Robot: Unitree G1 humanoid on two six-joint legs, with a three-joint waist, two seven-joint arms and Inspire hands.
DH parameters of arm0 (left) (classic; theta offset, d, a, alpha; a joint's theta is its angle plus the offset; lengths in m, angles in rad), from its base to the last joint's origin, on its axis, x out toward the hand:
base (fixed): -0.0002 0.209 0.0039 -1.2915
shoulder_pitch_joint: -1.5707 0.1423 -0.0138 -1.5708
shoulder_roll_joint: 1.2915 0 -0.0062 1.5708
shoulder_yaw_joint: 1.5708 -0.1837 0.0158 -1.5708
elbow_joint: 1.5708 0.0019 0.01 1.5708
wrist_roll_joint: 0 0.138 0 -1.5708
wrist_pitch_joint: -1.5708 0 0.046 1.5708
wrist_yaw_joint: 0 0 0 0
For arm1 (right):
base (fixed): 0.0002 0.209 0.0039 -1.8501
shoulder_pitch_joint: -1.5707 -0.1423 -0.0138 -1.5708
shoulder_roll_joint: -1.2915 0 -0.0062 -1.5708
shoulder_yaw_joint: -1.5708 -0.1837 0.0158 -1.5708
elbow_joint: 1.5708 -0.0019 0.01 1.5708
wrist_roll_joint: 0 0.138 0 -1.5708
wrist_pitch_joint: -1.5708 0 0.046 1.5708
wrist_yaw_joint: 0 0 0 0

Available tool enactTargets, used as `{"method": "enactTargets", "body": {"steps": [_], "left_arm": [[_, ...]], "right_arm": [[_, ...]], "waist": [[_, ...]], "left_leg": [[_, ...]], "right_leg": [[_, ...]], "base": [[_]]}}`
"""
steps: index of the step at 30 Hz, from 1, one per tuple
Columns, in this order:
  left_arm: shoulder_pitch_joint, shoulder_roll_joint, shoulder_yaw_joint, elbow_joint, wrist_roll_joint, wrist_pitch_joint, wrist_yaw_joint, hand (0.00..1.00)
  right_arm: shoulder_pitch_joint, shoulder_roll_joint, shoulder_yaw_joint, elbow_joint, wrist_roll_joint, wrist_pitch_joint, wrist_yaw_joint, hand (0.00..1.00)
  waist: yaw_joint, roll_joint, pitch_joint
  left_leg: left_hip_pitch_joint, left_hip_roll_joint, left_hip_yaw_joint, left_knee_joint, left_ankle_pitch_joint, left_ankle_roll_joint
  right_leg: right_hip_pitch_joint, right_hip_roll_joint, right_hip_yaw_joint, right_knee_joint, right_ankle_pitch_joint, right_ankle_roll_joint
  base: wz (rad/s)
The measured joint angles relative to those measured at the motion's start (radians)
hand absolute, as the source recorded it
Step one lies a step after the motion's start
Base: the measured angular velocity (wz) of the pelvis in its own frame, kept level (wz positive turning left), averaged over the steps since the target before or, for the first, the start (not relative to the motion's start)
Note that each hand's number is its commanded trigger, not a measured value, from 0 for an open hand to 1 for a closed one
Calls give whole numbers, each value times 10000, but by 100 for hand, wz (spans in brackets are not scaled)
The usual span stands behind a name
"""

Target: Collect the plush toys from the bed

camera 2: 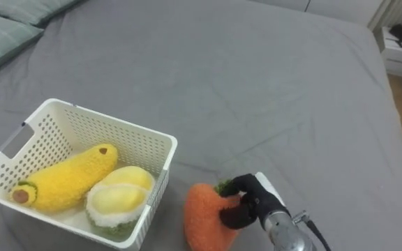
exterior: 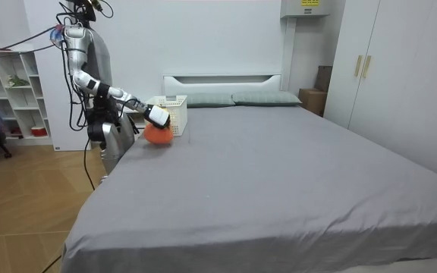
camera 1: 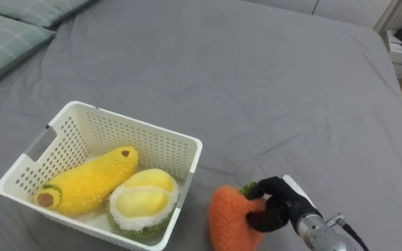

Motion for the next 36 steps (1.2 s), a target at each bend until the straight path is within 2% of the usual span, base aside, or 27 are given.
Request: {"method": "enactTargets", "body": {"steps": [1,2,4,5,12,17,19,20,24,30,32,33,36], "left_arm": [[19,-2,126,-2,-7,-2,1,0],[37,4,217,0,-40,-2,14,0],[61,27,234,26,-36,-13,69,0],[61,48,239,105,-29,-39,99,0],[279,85,508,422,-23,-122,139,0],[263,154,482,409,-5,-192,247,0],[232,154,439,415,78,-195,350,0],[198,155,440,430,176,-196,391,0],[180,178,451,513,454,-206,419,0],[-160,203,455,877,450,-211,421,0],[-213,229,398,1001,446,-213,382,0],[-209,235,386,1024,440,-211,376,0],[-258,246,310,1057,430,-189,321,0]], "right_arm": [[25,-12,-246,-366,11,2,-52,100],[25,-45,-456,-787,12,-13,-148,100],[19,-82,-760,-1328,10,-41,-368,100],[12,-84,-929,-1594,12,-81,-496,100],[-9,-234,-1222,-2991,-12,-58,-654,100],[-570,-401,-1543,-3350,22,-75,-859,100],[-570,-399,-1522,-3712,53,-75,-882,100],[-571,-402,-1522,-4021,58,-67,-882,100],[-623,-409,-1522,-4949,110,-166,-890,100],[-746,-412,-1304,-5495,330,-214,-842,100],[-1138,-457,-1176,-5617,472,-208,-777,100],[-1259,-482,-1075,-5654,472,-208,-775,100],[-1883,-464,-529,-5741,352,-201,-717,100]], "waist": [[-25,-55,-32],[-44,3,1],[-73,-36,-26],[-102,-7,-3],[-242,-95,-8],[-228,-158,11],[-223,-163,16],[-161,-219,-23],[-158,-175,4],[28,-240,-16],[119,-229,-10],[124,-186,19],[165,-192,16]], "left_leg": [[18,3,25,1,1,1],[34,11,76,3,1,1],[43,13,84,1,1,1],[76,17,88,1,1,1],[165,57,319,-86,-2,-3],[175,61,331,-95,-1,-3],[171,60,331,-130,-1,-3],[175,60,346,-164,0,-4],[194,65,392,-212,0,-3],[167,61,349,-222,0,-3],[179,61,350,-218,-1,-3],[179,62,350,-217,0,-3],[170,62,327,-209,-1,-4]], "right_leg": [[-3,-1,16,3,0,0],[-5,1,58,3,0,0],[1,-2,66,12,0,0],[15,-6,71,12,0,0],[4,25,272,30,1,1],[-6,30,275,34,1,0],[-23,36,294,28,1,0],[-38,41,322,31,1,0],[-53,61,404,5,1,0],[-73,53,379,14,1,1],[-66,50,374,15,1,0],[-65,52,378,12,1,0],[-58,49,344,10,1,0]], "base": [[-6],[-7],[-3],[0],[-10],[0],[0],[-4],[-4],[0],[0],[0],[1]]}}
